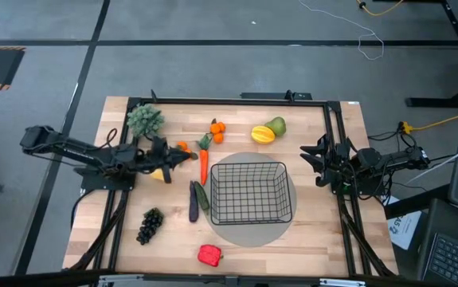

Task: Build produce basket
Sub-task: Put the left orange tangerine into the black wire basket

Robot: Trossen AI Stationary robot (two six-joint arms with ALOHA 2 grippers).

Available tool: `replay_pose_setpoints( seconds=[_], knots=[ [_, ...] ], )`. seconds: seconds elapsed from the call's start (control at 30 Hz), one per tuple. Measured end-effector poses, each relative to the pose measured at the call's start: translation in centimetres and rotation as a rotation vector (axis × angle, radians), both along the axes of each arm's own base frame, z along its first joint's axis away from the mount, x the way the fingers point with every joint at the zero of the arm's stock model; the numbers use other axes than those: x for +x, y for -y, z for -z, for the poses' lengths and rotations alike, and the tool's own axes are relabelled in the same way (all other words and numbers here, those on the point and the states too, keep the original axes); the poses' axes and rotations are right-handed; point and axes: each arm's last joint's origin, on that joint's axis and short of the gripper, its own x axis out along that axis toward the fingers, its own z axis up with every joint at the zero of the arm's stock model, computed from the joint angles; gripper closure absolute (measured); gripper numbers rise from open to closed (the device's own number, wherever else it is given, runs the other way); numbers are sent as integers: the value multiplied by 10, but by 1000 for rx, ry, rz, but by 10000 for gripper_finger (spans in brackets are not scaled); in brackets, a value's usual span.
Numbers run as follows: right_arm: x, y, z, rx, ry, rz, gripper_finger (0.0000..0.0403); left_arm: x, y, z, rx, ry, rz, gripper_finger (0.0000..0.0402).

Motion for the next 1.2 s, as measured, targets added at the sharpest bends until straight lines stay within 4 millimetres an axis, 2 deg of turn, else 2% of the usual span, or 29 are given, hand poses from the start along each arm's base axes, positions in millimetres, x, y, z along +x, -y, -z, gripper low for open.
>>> replay_pose_setpoints(
  seconds=[0.13, 0.37, 0.63, 1.03, 1.2],
  knots=[
    [0, 0, 0, -2, -1, 0, 272, 17, 4, -10, 106, -56, -1, 397],
    [0, 0, 0, -2, -1, 0, 272, 34, 7, -5, 154, -139, -8, 401],
    [1, 0, 4, -5, -41, -1, 272, 35, 5, -6, 98, -110, -48, 388],
    [1, 0, 5, 13, -46, -6, 272, 35, 5, -6, 98, -109, -59, 305],
    [1, 0, 5, 13, -46, -6, 272, 37, 7, -16, 120, -70, -51, 295]
  ],
)
